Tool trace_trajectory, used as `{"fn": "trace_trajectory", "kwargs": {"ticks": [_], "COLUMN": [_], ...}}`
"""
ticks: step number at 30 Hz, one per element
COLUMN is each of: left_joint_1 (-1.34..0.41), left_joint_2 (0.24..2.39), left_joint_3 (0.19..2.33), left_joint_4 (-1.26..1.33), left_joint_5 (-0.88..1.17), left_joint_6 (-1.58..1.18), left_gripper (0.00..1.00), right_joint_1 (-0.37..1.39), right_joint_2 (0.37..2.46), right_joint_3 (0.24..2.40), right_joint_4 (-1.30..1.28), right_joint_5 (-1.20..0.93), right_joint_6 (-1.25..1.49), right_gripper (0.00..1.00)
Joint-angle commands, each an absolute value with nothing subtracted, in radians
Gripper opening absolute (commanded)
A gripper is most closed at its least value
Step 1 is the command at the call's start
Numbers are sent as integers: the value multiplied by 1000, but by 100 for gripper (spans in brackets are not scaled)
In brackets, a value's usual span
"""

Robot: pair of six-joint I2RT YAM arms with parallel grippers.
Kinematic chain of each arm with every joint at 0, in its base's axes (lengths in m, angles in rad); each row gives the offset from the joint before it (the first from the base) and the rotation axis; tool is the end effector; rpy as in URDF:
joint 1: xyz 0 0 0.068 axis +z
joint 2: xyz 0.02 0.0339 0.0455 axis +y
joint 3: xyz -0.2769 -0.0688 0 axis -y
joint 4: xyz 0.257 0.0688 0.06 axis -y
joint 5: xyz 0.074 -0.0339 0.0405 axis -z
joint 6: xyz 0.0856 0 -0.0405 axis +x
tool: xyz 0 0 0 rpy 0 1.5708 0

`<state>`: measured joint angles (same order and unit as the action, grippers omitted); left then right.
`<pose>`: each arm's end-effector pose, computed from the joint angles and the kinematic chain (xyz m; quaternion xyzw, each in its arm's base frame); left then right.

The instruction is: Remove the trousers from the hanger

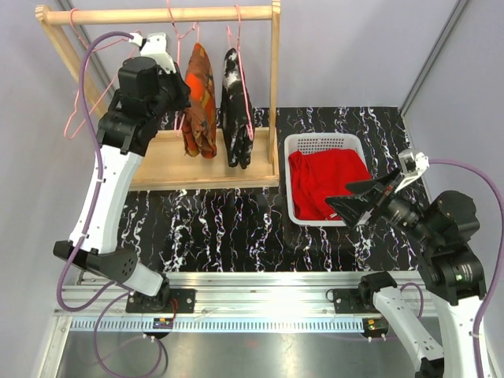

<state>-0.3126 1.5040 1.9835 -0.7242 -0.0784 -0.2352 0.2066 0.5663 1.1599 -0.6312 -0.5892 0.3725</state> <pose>0.3412 -0.1032 0.5230 0.0064 0.7879 -0.1366 0.6005 0.0987 0.0693 0.4501 -0.1436 0.7036 0.3900 0.5765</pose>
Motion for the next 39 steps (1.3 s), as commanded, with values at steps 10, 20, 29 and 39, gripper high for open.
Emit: {"fn": "trace_trajectory", "kwargs": {"ticks": [10, 20, 29, 39], "left_joint_1": [-311, -318, -318, -318], "left_joint_2": [1246, 1026, 960, 954], "left_joint_3": [1962, 1757, 1773, 1805], "left_joint_4": [-653, -649, -673, -667], "left_joint_5": [-209, -74, -89, -15], "left_joint_6": [-346, -486, -552, -611], "left_gripper": [0, 0, 0, 0], "right_joint_1": [323, 1028, 1308, 1324], "right_joint_2": [944, 1213, 1437, 1568], "right_joint_3": [1316, 1470, 1492, 1603], "right_joint_4": [-244, -166, 80, 66], "right_joint_5": [-659, 96, 477, 457], "right_joint_6": [323, -41, -163, -150], "right_gripper": [99, 100, 95, 92]}}
